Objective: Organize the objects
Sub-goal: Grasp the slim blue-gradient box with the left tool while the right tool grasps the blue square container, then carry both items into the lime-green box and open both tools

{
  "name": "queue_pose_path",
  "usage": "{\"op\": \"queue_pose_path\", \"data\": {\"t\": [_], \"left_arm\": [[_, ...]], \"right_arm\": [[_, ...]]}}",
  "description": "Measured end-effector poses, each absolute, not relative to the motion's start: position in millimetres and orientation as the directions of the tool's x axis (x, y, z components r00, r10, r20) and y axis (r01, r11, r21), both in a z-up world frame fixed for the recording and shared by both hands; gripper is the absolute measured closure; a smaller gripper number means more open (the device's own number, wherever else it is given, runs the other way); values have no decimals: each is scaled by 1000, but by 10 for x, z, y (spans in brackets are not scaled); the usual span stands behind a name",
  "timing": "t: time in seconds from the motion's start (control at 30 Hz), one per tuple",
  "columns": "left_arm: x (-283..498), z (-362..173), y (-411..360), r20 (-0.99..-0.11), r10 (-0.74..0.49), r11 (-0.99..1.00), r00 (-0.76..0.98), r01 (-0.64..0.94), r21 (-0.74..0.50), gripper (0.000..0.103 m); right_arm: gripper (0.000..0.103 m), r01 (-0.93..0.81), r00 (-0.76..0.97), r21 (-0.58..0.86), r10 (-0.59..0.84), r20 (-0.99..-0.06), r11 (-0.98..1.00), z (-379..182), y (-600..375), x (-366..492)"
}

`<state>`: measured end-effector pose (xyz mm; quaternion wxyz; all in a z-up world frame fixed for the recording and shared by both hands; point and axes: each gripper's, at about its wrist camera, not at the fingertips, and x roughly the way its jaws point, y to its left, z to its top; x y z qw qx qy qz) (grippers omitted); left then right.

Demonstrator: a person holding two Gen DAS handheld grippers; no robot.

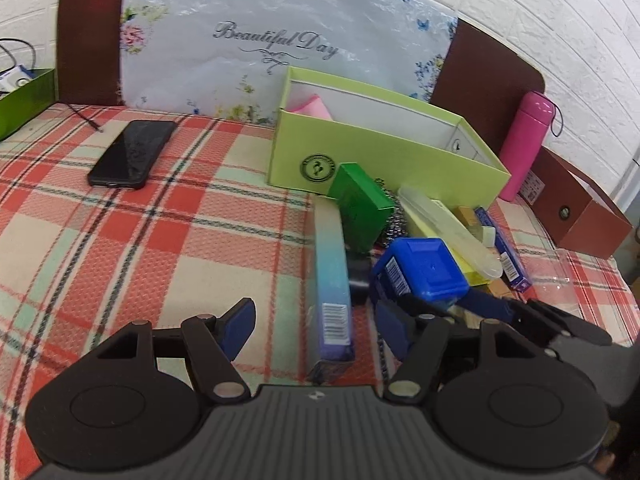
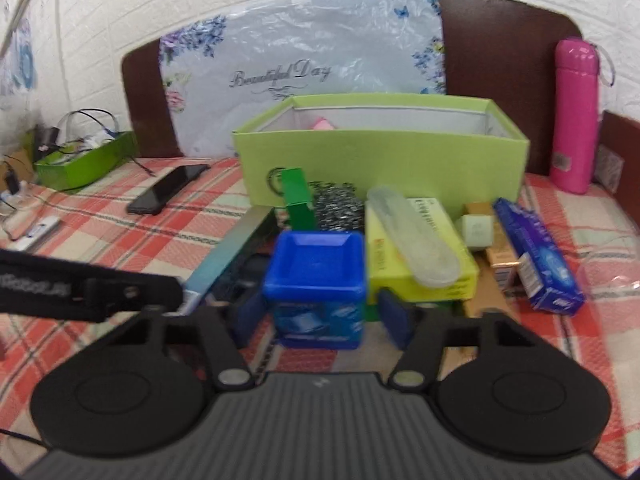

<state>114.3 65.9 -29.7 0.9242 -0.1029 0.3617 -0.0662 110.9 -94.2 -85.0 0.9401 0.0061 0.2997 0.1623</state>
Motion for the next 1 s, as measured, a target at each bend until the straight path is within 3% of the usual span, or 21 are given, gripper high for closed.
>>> {"op": "queue_pose_path", "data": {"t": [0.07,0.13,0.2,0.27,0.6,0.67,0.73,1.0], "left_arm": [[1245,-366,617,-663,-215,968,717,66,-242,37],[1349,-451,588,-674,-227,966,703,75,-247,49],[1439,-542,584,-701,-235,964,673,71,-255,72],[1429,-596,613,-712,-234,963,662,59,-262,80],[656,-533,557,-747,-232,973,624,133,-191,79],[691,-521,525,-739,-228,973,634,134,-185,75],[769,-501,509,-735,-220,975,641,120,-187,70],[943,-509,426,-740,-220,975,635,144,-167,70]], "right_arm": [[49,-316,759,101,315,-570,944,-831,-981,1015],[49,-326,751,105,325,-575,939,-814,-1065,894],[49,-326,744,104,323,-585,940,-795,-1165,748],[49,-324,740,99,318,-592,941,-772,-1265,610],[45,-309,725,62,277,-630,949,-701,-1525,184],[34,-301,733,45,261,-628,953,-709,-1486,179],[29,-299,733,34,252,-632,954,-724,-1448,189],[29,-280,726,45,242,-644,959,-794,-1378,309]]}}
